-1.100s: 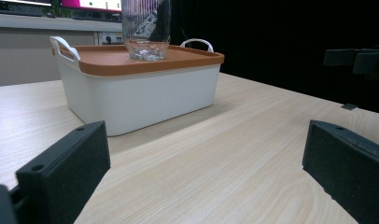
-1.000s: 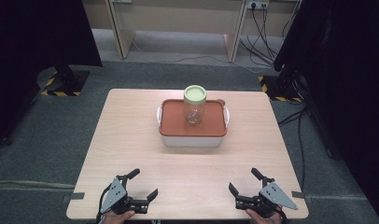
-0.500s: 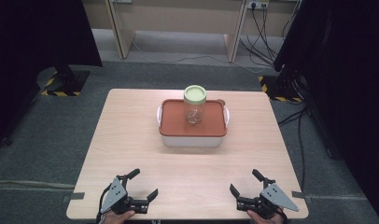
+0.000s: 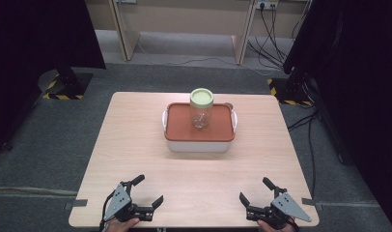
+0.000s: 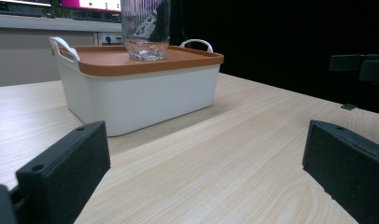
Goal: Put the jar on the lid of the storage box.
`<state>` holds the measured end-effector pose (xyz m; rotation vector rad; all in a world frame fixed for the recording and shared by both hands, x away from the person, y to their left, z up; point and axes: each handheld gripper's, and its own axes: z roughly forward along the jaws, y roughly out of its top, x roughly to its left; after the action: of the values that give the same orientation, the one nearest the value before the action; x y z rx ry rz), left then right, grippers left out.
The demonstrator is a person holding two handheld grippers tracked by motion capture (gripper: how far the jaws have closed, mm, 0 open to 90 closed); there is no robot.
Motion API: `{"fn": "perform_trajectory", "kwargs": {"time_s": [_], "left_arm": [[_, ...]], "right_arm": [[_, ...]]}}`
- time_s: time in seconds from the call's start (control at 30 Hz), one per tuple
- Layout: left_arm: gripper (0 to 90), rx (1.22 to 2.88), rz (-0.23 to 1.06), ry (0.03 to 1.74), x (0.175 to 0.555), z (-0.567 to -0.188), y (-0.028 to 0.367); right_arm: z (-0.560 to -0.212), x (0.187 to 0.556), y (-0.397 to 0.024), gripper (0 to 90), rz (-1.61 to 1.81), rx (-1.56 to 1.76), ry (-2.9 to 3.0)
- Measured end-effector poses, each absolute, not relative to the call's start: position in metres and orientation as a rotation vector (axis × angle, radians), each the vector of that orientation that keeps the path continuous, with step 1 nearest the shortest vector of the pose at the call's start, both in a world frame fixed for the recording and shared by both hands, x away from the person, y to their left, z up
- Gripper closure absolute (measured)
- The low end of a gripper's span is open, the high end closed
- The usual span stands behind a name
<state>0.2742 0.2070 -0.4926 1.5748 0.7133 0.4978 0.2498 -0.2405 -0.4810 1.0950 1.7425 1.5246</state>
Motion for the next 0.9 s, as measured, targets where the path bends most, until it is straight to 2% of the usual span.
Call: {"fn": "perform_trajectory", "kwargs": {"time_s": [0.9], "left_arm": [[0.2,1.574,0.5,0.712,0.2739,-0.4925,0.207]], "right_arm": [[-0.4819,0.2439,-0.2372,0.6,1.518,1.09,1.74]]}}
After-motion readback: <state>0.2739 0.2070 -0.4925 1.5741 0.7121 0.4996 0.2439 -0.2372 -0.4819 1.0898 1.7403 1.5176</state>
